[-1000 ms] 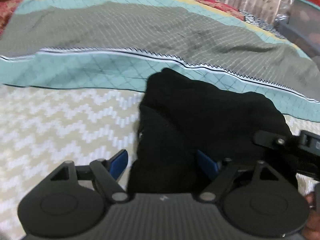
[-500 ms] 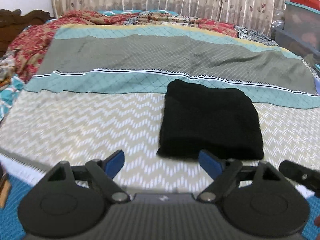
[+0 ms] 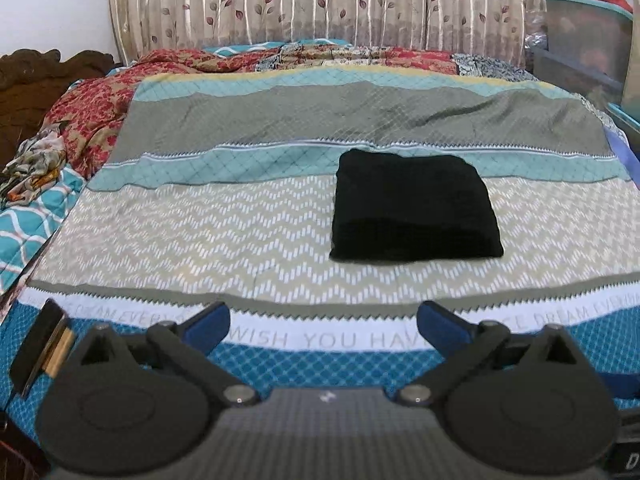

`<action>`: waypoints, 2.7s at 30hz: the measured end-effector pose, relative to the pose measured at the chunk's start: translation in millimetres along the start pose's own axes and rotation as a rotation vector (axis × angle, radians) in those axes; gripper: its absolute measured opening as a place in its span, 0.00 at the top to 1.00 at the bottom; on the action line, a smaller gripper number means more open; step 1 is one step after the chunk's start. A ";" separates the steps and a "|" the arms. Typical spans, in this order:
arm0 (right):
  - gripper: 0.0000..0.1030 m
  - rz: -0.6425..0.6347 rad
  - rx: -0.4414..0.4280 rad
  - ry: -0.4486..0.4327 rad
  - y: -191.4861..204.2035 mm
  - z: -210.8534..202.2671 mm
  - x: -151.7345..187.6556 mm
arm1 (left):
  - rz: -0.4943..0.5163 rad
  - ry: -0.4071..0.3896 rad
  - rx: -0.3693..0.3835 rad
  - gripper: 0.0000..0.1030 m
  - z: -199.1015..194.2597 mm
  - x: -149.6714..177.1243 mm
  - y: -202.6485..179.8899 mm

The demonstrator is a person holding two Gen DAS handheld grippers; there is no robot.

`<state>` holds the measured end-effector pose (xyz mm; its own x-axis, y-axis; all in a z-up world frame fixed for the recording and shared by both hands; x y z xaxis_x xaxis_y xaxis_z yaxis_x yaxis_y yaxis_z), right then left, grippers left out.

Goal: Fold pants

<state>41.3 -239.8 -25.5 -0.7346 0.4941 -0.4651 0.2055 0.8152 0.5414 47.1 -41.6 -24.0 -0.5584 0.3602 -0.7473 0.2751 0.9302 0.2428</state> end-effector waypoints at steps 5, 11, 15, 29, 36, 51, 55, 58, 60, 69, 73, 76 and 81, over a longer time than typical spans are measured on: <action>0.00 -0.037 0.042 -0.027 -3.4 -2.7 9.4 | 0.002 0.018 -0.006 0.00 -3.3 15.8 2.1; 0.00 -0.041 0.055 -0.014 0.0 3.2 16.9 | -0.012 0.055 -0.033 0.00 -3.7 32.8 -0.1; 0.00 -0.039 0.080 -0.007 8.0 9.2 27.4 | -0.033 0.072 -0.031 0.00 -2.7 44.8 3.6; 0.00 -0.108 0.199 -0.004 16.7 19.1 39.4 | -0.103 0.136 -0.065 0.00 10.8 66.7 19.4; 0.00 -0.128 0.229 -0.002 22.5 20.1 43.7 | -0.090 0.154 -0.073 0.00 15.5 69.2 18.9; 0.00 -0.155 0.230 0.010 19.1 22.2 42.3 | -0.095 0.170 -0.070 0.00 21.7 72.9 23.1; 0.00 -0.158 0.228 0.012 20.3 22.1 43.1 | -0.098 0.173 -0.069 0.00 22.2 74.1 23.5; 0.00 -0.167 0.227 0.015 21.9 21.9 44.2 | -0.097 0.174 -0.070 0.00 21.9 74.4 22.7; 0.00 -0.172 0.223 0.016 22.3 21.6 44.3 | -0.096 0.172 -0.073 0.00 21.2 74.2 22.6; 0.00 -0.171 0.220 0.014 22.6 19.0 43.6 | -0.098 0.161 -0.079 0.00 16.4 73.1 22.0; 0.00 -0.169 0.224 0.008 25.8 18.1 45.5 | -0.098 0.160 -0.080 0.00 15.4 72.9 22.6; 0.00 -0.171 0.226 0.006 25.1 17.8 45.2 | -0.100 0.160 -0.082 0.00 14.1 73.1 23.1; 0.00 -0.172 0.225 0.005 24.1 16.5 44.4 | -0.104 0.156 -0.087 0.00 11.5 73.5 24.4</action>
<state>24.3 -193.2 -44.7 -0.7740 0.3415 -0.5332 0.2157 0.9339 0.2852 21.8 6.8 -80.1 -0.6963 0.2625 -0.6680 0.1454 0.9630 0.2268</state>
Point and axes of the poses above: each gripper's, at about its wrist camera, not at the fingertips, and z roughly the way its jaws point, y to its left, x to its underside, the point moved 7 cm from there along z, roughly the way its jaws point, and after that the axes turned 9 degrees about z, right-handed, at the moved point
